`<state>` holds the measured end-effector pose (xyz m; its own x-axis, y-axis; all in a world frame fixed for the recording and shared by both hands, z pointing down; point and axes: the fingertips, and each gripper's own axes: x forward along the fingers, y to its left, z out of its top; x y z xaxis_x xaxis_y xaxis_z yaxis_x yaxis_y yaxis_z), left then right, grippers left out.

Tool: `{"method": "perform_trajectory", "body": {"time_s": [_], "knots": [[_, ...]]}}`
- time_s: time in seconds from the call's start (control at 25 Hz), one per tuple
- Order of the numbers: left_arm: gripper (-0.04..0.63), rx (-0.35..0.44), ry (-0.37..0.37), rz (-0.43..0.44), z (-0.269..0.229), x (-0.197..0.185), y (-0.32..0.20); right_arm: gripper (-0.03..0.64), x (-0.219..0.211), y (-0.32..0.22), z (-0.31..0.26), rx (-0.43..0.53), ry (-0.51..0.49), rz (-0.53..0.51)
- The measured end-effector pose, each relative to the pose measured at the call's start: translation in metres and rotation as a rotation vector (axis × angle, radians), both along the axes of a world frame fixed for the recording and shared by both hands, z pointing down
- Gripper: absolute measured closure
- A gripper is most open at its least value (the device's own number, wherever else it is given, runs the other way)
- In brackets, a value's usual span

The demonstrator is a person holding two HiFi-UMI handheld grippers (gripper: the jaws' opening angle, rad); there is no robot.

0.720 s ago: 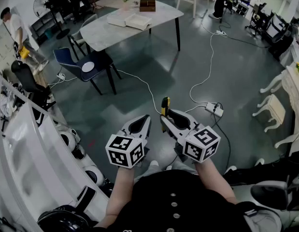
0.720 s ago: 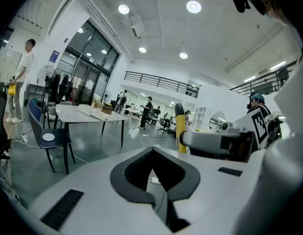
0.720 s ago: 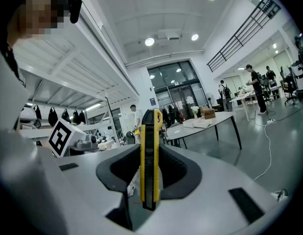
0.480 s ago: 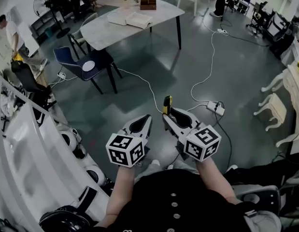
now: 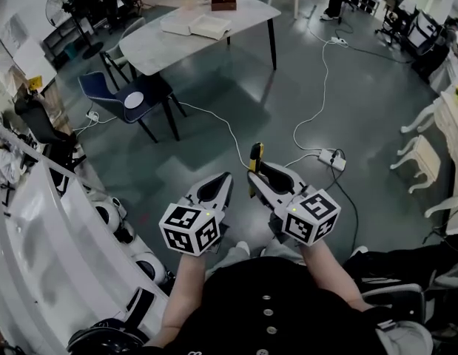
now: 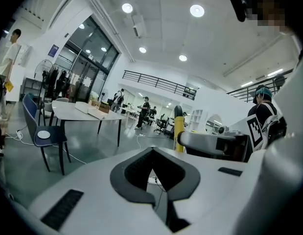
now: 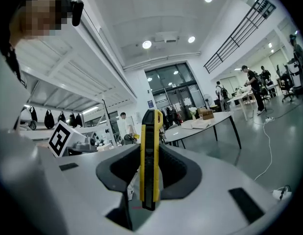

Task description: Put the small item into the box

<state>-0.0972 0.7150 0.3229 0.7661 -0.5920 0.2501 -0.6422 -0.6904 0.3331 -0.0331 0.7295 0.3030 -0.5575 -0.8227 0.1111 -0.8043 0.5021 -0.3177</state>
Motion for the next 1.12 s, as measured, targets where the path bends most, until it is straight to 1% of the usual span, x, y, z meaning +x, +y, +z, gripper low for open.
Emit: {"method": "perform_trajectory", "body": {"time_s": [0.12,0.28,0.44,0.6,0.88,1.12], "knots": [[0.578,-0.013,-0.021,0.013,0.006,-0.005,-0.002,0.499,0.0,-0.005,0.013,-0.023,0.023,0.032],[0.578,-0.03,-0.026,0.016,0.015,-0.015,-0.006,0.499,-0.009,-0.008,0.024,-0.053,0.003,0.026],[0.578,-0.052,-0.031,0.005,0.03,-0.022,-0.013,0.499,-0.014,-0.016,0.027,-0.046,0.024,0.02],[0.578,-0.063,-0.019,-0.003,0.033,-0.02,-0.027,0.499,-0.01,-0.03,0.024,-0.036,0.023,0.021],[0.578,-0.058,-0.023,-0.011,0.036,-0.014,-0.061,0.499,-0.002,-0.065,0.028,-0.039,0.017,0.006],[0.578,-0.072,-0.047,-0.011,0.041,-0.004,-0.104,0.499,0.009,-0.114,0.026,-0.03,0.002,-0.019]]}}
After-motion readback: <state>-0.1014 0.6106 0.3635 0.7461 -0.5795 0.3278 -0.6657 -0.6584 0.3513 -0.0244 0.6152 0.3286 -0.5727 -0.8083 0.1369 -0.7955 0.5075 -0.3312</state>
